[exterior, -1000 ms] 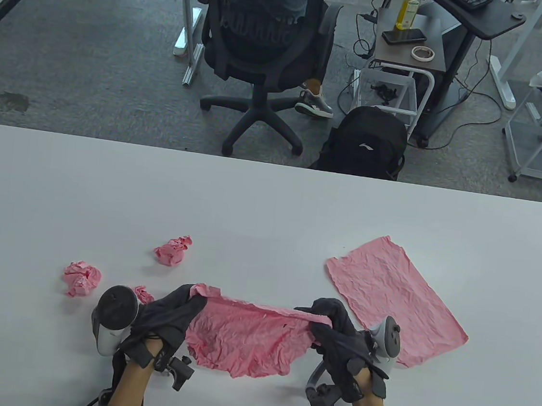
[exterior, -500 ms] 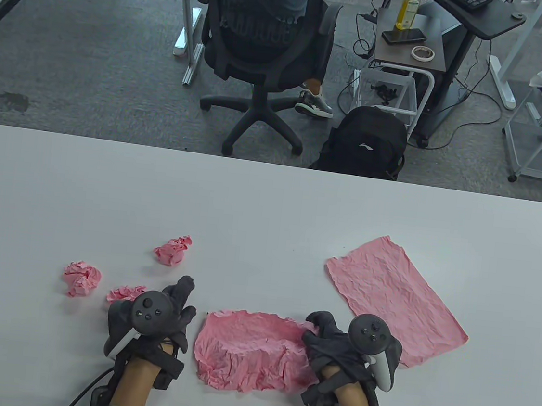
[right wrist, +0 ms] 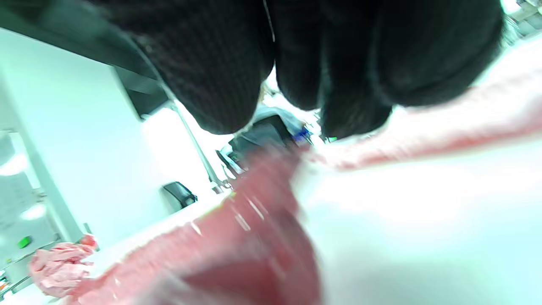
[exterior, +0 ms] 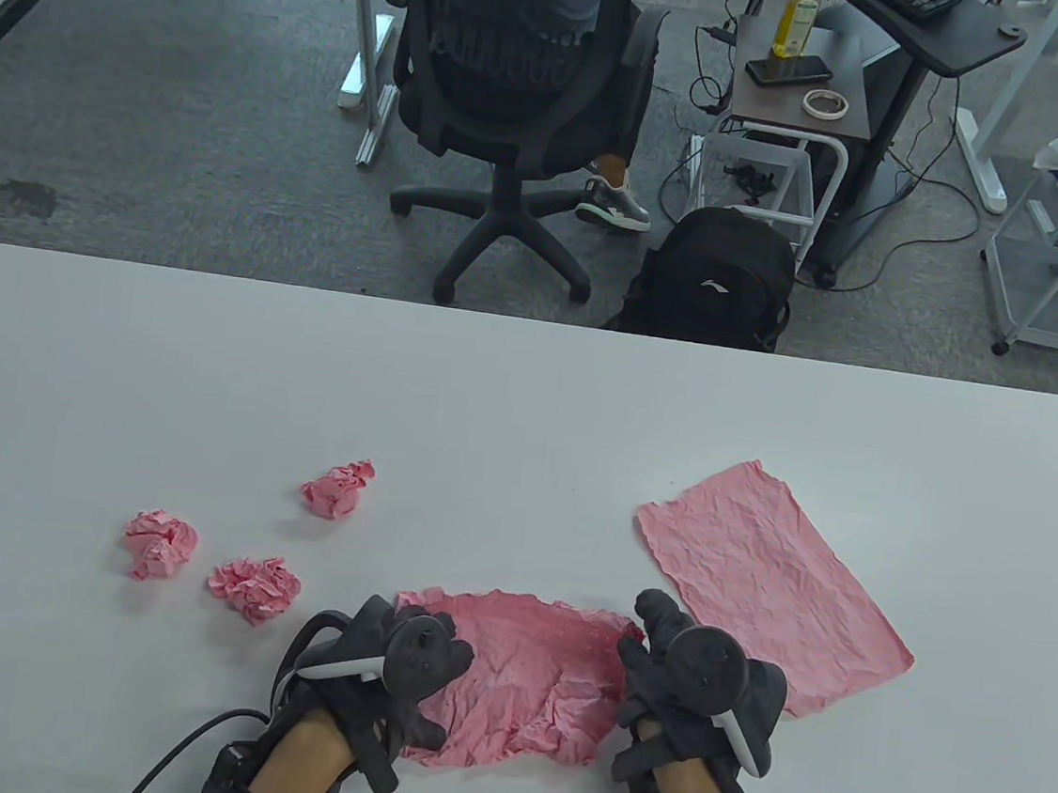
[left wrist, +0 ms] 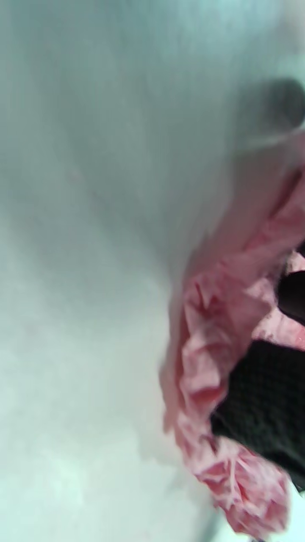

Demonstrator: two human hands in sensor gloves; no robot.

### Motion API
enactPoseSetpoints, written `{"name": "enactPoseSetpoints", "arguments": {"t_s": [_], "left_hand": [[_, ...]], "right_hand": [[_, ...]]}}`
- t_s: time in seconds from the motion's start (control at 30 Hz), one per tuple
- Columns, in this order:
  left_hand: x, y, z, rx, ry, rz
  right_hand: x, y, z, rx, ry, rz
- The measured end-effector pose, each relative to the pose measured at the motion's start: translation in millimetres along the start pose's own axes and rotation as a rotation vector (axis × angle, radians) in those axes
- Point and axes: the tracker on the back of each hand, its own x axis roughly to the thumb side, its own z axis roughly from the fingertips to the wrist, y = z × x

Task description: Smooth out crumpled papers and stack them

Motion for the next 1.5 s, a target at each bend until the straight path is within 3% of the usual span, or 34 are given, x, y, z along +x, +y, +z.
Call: {"name": "enactPoseSetpoints", "arguments": {"t_s": [0.1,0.17,0.23,0.3,0.37,0.43,0.5,0.67,0.83,0.9,1.0,1.07,1.1,1.17,1.23,1.33,1.4,1.5], "left_hand": [[-4.1,-2.6,0.7,-0.023,-0.025,0.031],[-5.8,-4.6,0.4,-0.043,-0.026,0.06],[-9.6,-4.9,0.2,-0.045,-0.023,0.073],[-15.2,-5.3,2.2,-0.047,-0.01,0.091],[-21.8,-7.0,4.7,-0.046,-0.005,0.119],[-24.4,-7.5,4.3,-0.051,-0.013,0.15],[-23.9,-7.3,4.5,-0.062,-0.006,0.125],[-25.2,-8.8,4.6,-0.087,0.002,0.137],[-19.7,-10.7,3.5,-0.108,0.006,0.096],[-19.0,-11.0,3.1,-0.109,0.002,0.096],[-14.2,-13.0,2.1,-0.116,-0.008,0.086],[-10.3,-14.1,-0.2,-0.118,-0.038,0.096],[-8.4,-13.9,-1.0,-0.113,-0.058,0.098],[-9.1,-14.5,-0.7,-0.104,-0.077,0.11],[-13.2,-15.2,0.7,-0.078,-0.069,0.163],[-14.5,-15.1,0.3,-0.09,-0.044,0.173],[-12.8,-14.8,0.6,-0.095,-0.039,0.139],[-13.1,-15.6,0.8,-0.087,-0.035,0.159]], "right_hand": [[35.3,6.3,5.8,0.059,-0.246,-0.034],[53.7,25.5,10.1,0.198,-0.302,0.003],[61.9,51.0,11.0,0.435,-0.265,0.186],[54.5,60.9,9.4,0.535,-0.2,0.285],[38.8,63.7,7.7,0.669,-0.129,0.249],[25.9,60.2,8.0,0.709,-0.028,0.094],[14.7,55.5,8.5,0.814,0.041,0.124],[-13.6,46.1,5.3,0.838,0.195,0.121],[-17.0,37.7,5.4,0.783,0.23,0.16],[-5.6,31.2,4.5,0.713,0.186,0.179],[29.4,31.7,6.1,0.505,-0.042,0.185],[49.0,52.4,7.8,0.554,-0.209,0.147],[55.6,66.0,7.8,0.624,-0.226,0.147],[51.2,81.6,3.8,0.769,-0.135,0.18],[32.5,84.3,-2.1,0.815,-0.038,0.163],[4.6,74.3,-6.0,0.702,0.086,0.029],[-16.7,62.8,-7.1,0.733,0.161,-0.011],[-32.0,54.2,-7.2,0.683,0.229,-0.059]]}}
